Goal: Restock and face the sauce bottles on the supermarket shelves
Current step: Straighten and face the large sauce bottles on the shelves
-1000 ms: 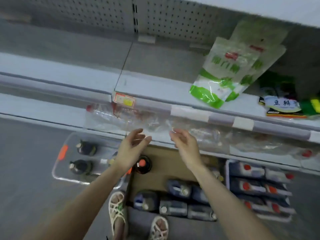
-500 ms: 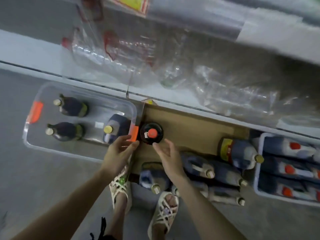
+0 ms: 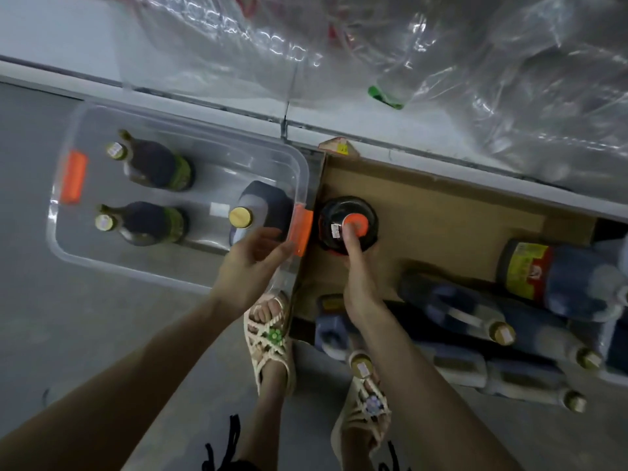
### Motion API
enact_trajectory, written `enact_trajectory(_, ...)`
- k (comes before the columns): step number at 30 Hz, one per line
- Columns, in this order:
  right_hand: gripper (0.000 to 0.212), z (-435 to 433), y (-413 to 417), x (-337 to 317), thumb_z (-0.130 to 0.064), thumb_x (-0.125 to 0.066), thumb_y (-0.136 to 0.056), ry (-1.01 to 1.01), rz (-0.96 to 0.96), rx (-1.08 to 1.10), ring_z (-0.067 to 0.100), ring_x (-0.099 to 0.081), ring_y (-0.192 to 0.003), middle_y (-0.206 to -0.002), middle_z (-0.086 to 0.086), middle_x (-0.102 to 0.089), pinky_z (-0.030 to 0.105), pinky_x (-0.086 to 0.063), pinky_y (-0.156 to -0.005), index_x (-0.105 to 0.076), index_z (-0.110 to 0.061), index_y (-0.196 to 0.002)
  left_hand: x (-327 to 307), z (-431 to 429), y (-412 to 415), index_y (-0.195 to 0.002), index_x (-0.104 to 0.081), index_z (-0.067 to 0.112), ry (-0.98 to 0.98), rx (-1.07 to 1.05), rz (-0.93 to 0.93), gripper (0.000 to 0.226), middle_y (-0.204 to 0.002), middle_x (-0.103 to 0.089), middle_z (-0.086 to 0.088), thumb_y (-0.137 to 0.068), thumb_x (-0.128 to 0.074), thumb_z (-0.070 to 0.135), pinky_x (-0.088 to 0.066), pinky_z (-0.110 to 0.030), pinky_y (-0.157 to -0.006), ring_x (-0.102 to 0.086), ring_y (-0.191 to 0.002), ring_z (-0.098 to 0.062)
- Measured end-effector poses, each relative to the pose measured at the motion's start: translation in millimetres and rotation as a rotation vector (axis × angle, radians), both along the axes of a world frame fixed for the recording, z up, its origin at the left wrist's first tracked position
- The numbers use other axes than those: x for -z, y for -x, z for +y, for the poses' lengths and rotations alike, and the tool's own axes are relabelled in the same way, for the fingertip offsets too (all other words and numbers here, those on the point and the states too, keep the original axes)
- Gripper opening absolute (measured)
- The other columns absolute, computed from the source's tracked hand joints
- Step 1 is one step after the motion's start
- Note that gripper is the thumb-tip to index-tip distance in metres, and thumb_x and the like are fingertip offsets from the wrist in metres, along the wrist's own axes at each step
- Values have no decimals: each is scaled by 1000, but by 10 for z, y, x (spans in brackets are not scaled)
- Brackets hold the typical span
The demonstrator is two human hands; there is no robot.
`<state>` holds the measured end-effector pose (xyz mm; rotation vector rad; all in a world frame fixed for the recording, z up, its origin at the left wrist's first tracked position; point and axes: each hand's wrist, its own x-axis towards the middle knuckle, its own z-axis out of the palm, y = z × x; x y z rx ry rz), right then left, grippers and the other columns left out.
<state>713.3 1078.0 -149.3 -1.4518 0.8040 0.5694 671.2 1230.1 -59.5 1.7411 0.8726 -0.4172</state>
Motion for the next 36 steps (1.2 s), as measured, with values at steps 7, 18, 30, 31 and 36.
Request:
enact_trajectory(7, 97, 50, -183, -279, -58, -83, -51, -189, 74, 104, 11, -56, -121, -131, -8, -60, 37, -38, -110, -47, -31, -137, 49, -31, -42, -122, -56, 12, 24, -2, -26, 35, -97, -64, 5, -91, -60, 29, -45, -8, -67, -60, -85, -2)
enact_trajectory(18, 30, -392, -309, -1026, -46, -76, -75, -73, 14, -137, 0, -54, -98, -103, -22, -59, 38, -44, -95, -56, -48, -97, -388, -303, -64, -122, -54, 18, 129, 57, -39, 37, -102, -64, 0, -89, -61, 34, -46, -11, -64, -62, -90, -8)
enact_trajectory(30, 48, -1114, -421, -3415, -57, -78, -54, 1, -157, -377, 22, -66, -101, -102, -10, -70, 51, -54, -88, -61, -42, -97, -2263, -780, -231, -132, -46, 25, 241, 220, -143, 91, -113, -58, 6, -56, -82, 59, -47, -13, -77, -57, -95, 0)
enact_trajectory(31, 46, -1172, -461, -3698, -58, -79, -56, 17, -180, -399, 22, -67, -98, -104, -6, -71, 52, -55, -87, -62, -42, -96, -2495, -831, -263, -134, -45, 24, 261, 236, -170, 94, -116, -57, 6, -54, -81, 56, -46, -10, -77, -57, -97, 1)
enact_trajectory(36, 43, -1497, -639, -5275, -61, -68, -53, 35, -352, -512, 17, -68, -95, -99, -13, -71, 55, -57, -78, -66, -42, -92, -3725, -1076, -520, -136, -44, 29, 325, 290, -357, 118, -131, -54, 4, -32, -87, 67, -49, -30, -98, -55, -119, -10)
